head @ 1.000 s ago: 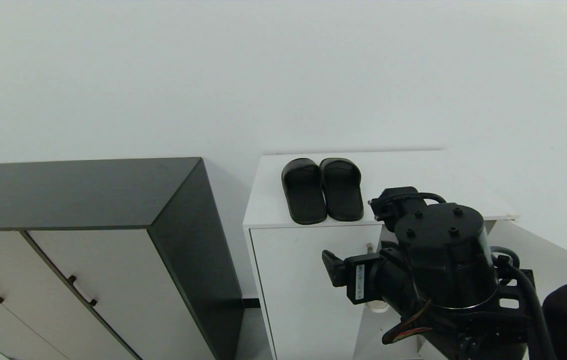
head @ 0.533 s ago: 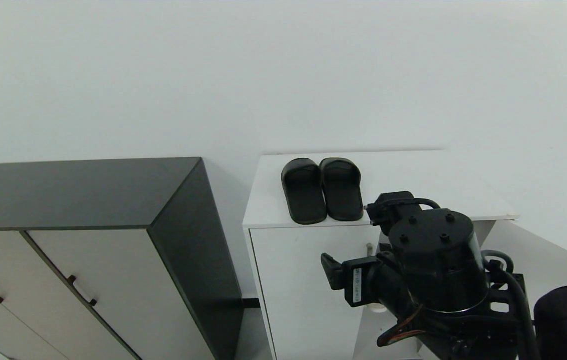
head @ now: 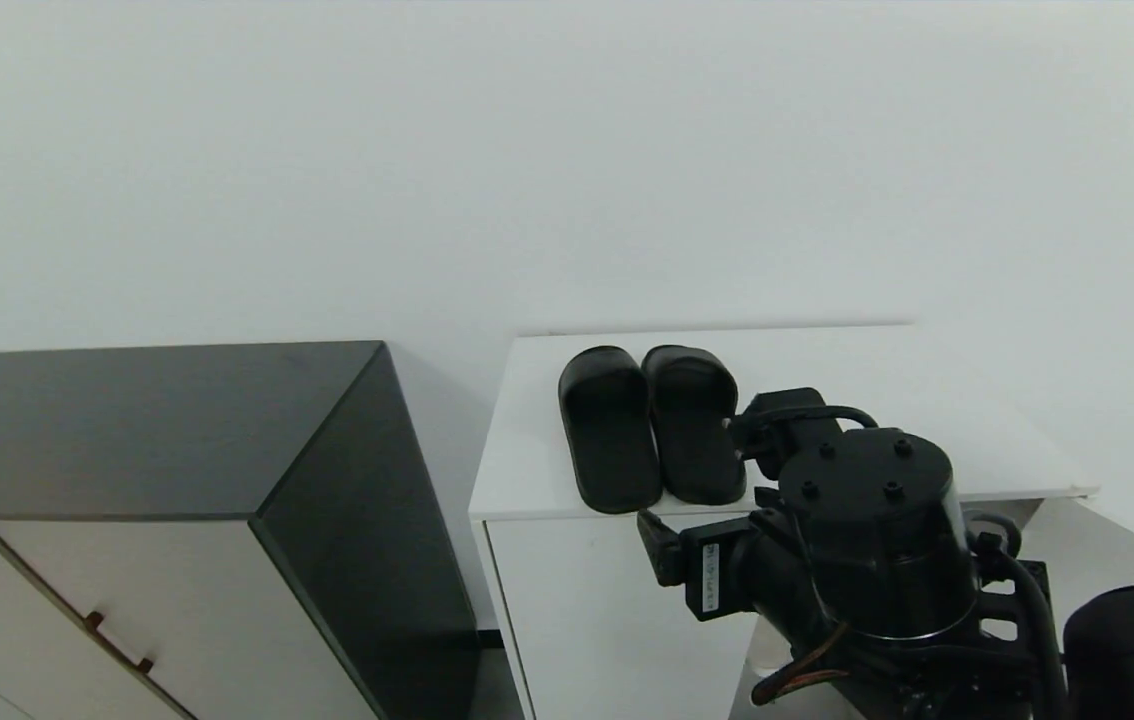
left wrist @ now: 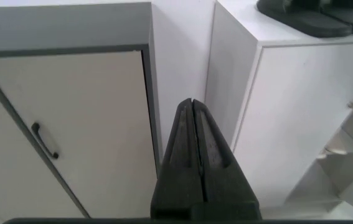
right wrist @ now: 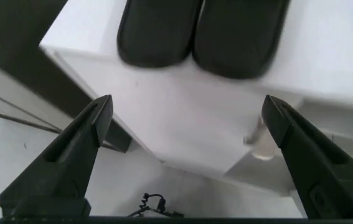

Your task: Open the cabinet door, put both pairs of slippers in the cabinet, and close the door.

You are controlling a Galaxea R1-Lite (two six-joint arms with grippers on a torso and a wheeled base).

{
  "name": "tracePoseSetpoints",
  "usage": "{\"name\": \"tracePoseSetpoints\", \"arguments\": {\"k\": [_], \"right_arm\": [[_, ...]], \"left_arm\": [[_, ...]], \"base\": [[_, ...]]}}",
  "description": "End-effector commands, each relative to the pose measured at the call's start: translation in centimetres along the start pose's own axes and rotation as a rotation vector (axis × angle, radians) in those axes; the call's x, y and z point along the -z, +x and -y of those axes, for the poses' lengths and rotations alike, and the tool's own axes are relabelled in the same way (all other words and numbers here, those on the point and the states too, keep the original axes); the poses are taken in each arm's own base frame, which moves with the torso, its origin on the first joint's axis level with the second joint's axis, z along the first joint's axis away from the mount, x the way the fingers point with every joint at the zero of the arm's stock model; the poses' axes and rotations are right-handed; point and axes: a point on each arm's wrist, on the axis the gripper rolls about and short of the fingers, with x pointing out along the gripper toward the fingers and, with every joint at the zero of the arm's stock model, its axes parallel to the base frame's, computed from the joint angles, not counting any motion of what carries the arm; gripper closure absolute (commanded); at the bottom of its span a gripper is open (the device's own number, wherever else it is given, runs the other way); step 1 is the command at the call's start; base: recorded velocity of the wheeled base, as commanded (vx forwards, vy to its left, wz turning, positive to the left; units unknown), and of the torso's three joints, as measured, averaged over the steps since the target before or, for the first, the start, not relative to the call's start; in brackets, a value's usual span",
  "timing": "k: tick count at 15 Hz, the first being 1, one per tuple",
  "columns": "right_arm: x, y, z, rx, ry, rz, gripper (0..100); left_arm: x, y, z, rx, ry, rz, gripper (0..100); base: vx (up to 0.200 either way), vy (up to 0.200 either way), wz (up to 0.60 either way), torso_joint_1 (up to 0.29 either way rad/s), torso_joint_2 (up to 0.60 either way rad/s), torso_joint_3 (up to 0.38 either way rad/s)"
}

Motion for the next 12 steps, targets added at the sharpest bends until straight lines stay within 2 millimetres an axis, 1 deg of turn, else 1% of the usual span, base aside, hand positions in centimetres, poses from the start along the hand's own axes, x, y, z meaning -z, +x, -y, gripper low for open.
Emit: {"name": "tracePoseSetpoints", "arguments": {"k": [1,3,4,6,7,10,12], "right_arm": [[0.3,0.3,-0.2,-0.001,-0.010,-0.002,0],[0.8,1.6,-0.9,-0.009,-0.074,0.027,0],[1.0,2.8,-1.2,-0.002,-0.084,0.045,0],[1.0,4.4,-1.6,0.014,-0.082,0.055,0],[1.0,5.8,-1.8,0.028,-0.077,0.058,0],[0.7,8.5,-1.7,0.069,-0.084,0.069,0],[0.2,10.2,-1.4,0.092,-0.074,0.087,0]], "left_arm": [[0.0,0.0,0.0,0.000,0.000,-0.001,100],[0.0,0.0,0.0,0.000,0.001,0.000,100],[0.0,0.0,0.0,0.000,0.001,0.000,100],[0.0,0.0,0.0,0.000,0.001,0.000,100],[0.0,0.0,0.0,0.002,0.001,0.000,100],[0.0,0.0,0.0,0.000,0.001,0.000,100],[0.0,0.0,0.0,0.000,0.001,0.000,100]], "base": [[0.000,0.000,0.00,0.000,0.00,0.000],[0.000,0.000,0.00,0.000,0.00,0.000],[0.000,0.000,0.00,0.000,0.00,0.000],[0.000,0.000,0.00,0.000,0.00,0.000],[0.000,0.000,0.00,0.000,0.00,0.000],[0.000,0.000,0.00,0.000,0.00,0.000],[0.000,0.000,0.00,0.000,0.00,0.000]]}}
